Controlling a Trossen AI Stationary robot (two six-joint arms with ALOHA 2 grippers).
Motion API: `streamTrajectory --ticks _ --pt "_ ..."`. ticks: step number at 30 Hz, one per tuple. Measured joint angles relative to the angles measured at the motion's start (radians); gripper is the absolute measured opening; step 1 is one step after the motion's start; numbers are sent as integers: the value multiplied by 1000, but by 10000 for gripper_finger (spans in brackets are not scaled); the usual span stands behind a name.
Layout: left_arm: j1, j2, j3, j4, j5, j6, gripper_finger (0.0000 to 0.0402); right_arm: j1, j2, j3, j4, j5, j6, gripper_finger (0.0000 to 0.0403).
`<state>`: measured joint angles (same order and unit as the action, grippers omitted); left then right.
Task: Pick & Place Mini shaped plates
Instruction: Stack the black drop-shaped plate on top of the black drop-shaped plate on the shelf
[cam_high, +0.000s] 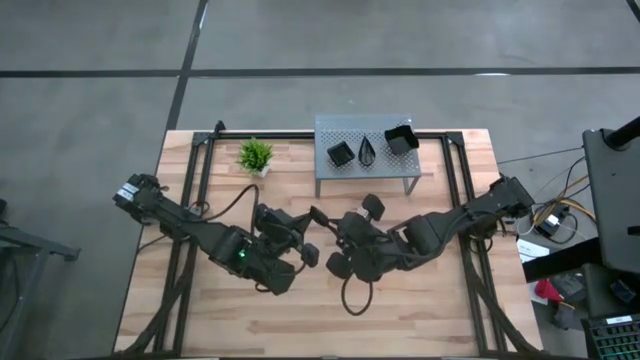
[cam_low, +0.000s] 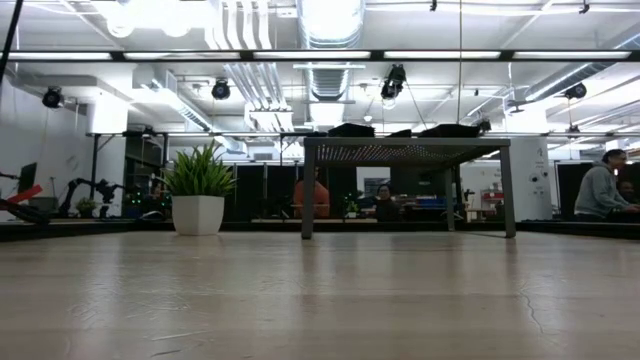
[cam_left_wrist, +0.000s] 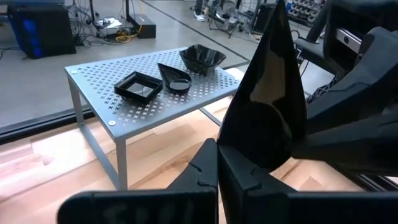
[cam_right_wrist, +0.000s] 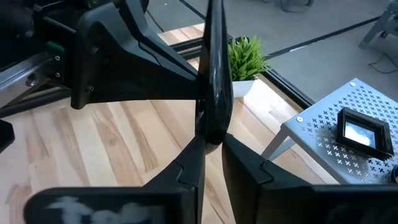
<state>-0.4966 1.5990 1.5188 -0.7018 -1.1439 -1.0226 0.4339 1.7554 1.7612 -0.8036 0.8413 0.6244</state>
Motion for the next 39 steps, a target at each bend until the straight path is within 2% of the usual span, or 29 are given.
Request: streamTrajectory --ticks 7,14,24,30,32,39 --pt "-1 -1 -1 -4 1 -1 0 0 -3 0 -2 2 4 15" --pt "-3 -30 -1 5 23 -25 5 -13 -18 0 6 -5 67 9" --pt "-4 -102 0 82 40 106 76 -94 -44 46 1 -81 67 7" --pt "-4 -152 0 90 35 219 105 -184 -107 71 -20 -202 50 7" --pt "-4 -167 1 90 34 262 108 -226 -126 79 -82 -242 75 7" --pt "5 -203 1 83 33 347 108 -448 -196 92 -355 -508 235 8"
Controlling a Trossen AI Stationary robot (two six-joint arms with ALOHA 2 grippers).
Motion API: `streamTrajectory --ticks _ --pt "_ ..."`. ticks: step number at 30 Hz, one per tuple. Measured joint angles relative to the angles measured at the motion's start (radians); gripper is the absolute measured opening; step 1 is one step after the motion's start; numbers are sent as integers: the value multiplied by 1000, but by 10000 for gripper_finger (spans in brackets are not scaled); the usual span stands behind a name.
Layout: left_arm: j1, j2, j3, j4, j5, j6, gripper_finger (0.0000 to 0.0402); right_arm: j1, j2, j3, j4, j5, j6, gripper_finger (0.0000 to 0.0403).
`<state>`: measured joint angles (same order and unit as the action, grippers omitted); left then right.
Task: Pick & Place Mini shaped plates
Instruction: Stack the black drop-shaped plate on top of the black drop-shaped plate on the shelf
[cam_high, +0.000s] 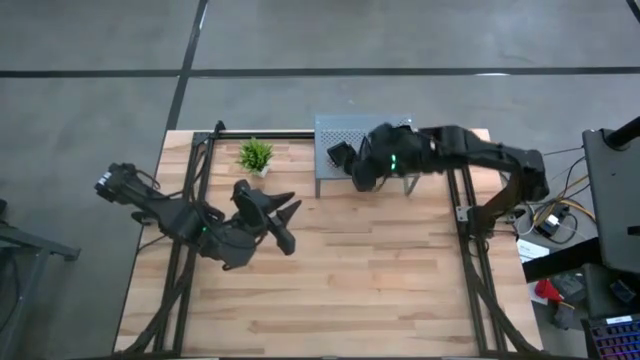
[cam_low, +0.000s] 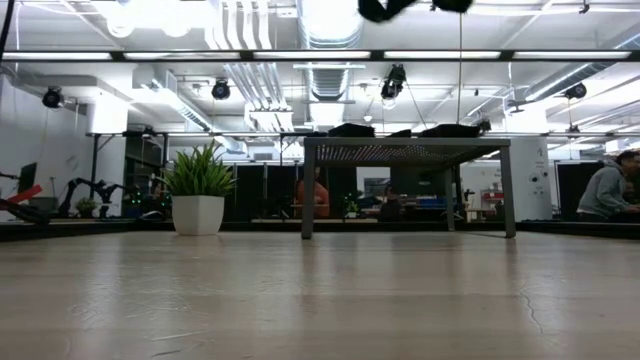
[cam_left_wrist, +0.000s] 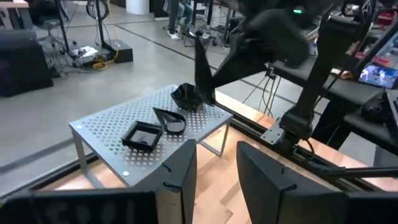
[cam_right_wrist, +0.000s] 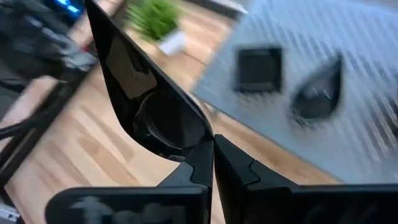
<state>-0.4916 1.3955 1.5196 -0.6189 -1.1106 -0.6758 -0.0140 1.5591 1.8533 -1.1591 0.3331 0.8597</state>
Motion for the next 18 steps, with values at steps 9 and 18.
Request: streamTrajectory --ticks 9,18 --pt "29 -49 -1 -23 24 84 105 -255 21 -25 -150 -189 24 8" --pt "88 -112 -2 -67 294 122 101 -411 121 -26 -162 -327 -69 8"
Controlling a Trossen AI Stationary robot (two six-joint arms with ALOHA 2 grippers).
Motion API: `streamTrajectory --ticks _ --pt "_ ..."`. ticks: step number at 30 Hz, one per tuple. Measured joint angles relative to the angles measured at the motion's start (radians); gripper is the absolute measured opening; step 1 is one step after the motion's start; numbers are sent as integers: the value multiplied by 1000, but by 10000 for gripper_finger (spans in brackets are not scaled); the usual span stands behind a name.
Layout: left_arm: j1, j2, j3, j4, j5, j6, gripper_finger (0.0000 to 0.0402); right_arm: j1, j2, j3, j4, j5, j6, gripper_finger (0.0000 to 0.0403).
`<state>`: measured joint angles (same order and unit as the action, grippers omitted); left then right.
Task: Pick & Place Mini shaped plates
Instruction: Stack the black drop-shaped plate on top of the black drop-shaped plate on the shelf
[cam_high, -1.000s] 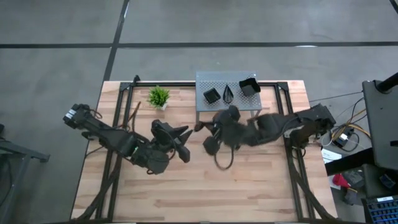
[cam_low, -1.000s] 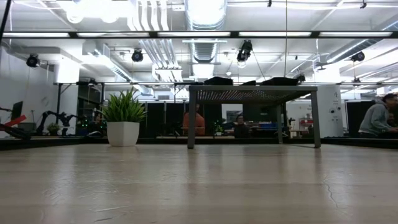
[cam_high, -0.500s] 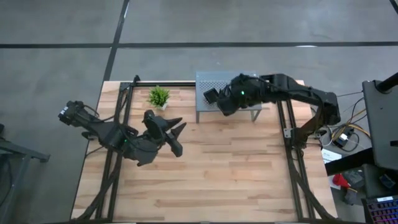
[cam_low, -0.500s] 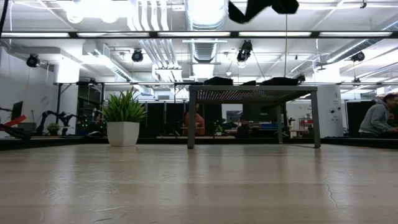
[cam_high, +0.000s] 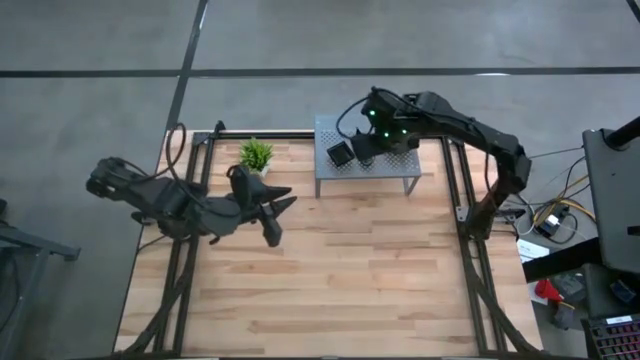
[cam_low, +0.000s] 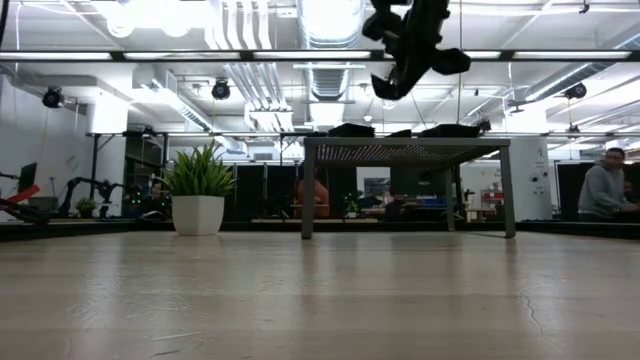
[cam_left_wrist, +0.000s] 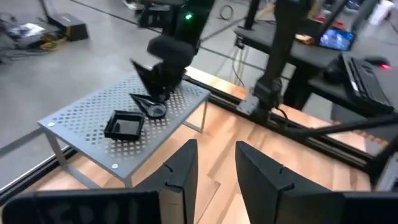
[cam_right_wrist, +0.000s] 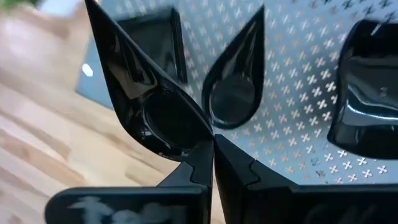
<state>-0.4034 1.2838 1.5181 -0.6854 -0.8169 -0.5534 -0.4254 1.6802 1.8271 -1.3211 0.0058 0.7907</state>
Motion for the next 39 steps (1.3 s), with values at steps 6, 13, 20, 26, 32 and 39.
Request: streamTrajectory --ticks 6,13,20,26,32,39 --pt "2 -37 0 -18 21 41 101 -67 62 0 -79 -19 -50 8" --pt "3 -70 0 -43 20 92 99 -109 80 0 -58 -17 -43 8" --pt "4 -75 0 -66 16 134 101 -124 122 1 -48 -58 -21 8" --pt "4 -75 -1 -74 16 136 99 -125 138 0 -49 -61 -15 8" --pt "4 -79 -1 -79 16 138 99 -128 138 0 -66 -71 9 8" --pt "4 -80 -1 -79 16 152 101 -129 138 0 -66 -68 18 9"
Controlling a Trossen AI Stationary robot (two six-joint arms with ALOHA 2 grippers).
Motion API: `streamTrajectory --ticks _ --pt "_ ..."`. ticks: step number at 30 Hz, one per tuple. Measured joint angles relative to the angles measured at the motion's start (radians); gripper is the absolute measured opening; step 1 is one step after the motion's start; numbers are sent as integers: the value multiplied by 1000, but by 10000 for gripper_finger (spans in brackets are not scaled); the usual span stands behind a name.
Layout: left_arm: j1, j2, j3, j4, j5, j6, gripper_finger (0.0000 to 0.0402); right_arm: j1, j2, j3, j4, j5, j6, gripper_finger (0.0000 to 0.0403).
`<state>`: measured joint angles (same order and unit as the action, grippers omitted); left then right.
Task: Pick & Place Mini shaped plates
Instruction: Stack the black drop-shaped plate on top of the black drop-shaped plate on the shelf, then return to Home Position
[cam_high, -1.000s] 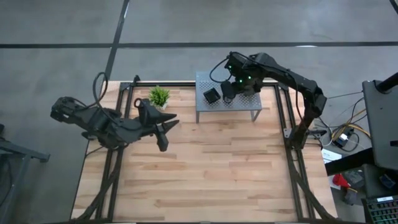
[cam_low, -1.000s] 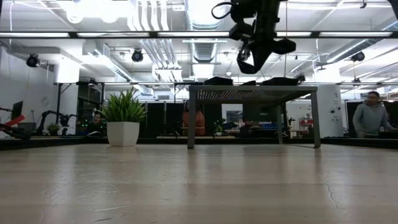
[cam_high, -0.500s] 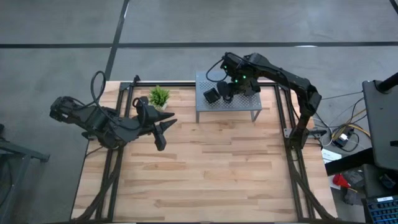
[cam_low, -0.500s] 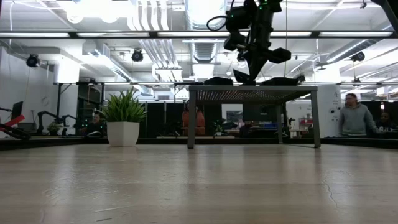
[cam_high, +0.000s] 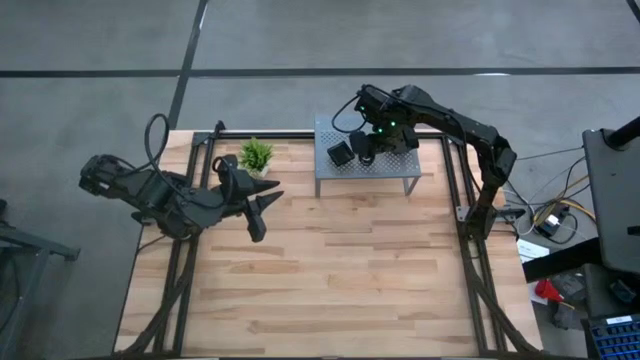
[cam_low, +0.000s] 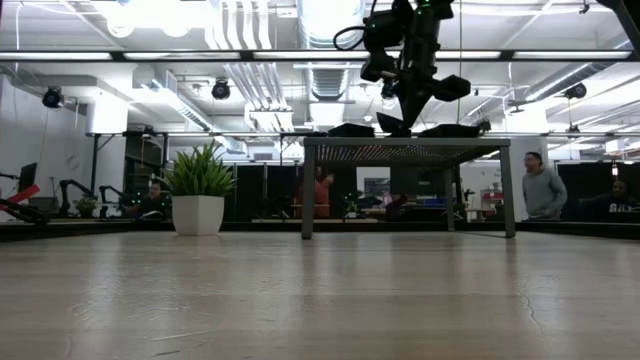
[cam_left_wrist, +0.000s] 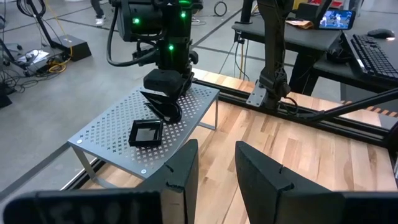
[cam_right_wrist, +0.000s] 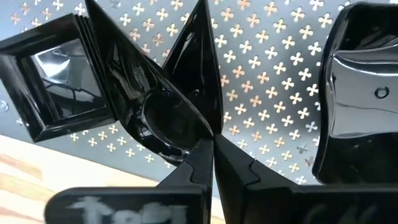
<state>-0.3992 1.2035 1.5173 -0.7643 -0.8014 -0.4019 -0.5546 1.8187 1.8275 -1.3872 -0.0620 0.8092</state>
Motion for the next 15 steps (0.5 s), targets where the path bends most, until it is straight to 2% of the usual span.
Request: streamTrajectory --ticks 8,15 --pt "1 -12 0 0 -4 2 101 -6 0 0 -1 1 3 16" --pt "3 -15 0 0 -4 11 99 -7 0 0 -8 1 10 59"
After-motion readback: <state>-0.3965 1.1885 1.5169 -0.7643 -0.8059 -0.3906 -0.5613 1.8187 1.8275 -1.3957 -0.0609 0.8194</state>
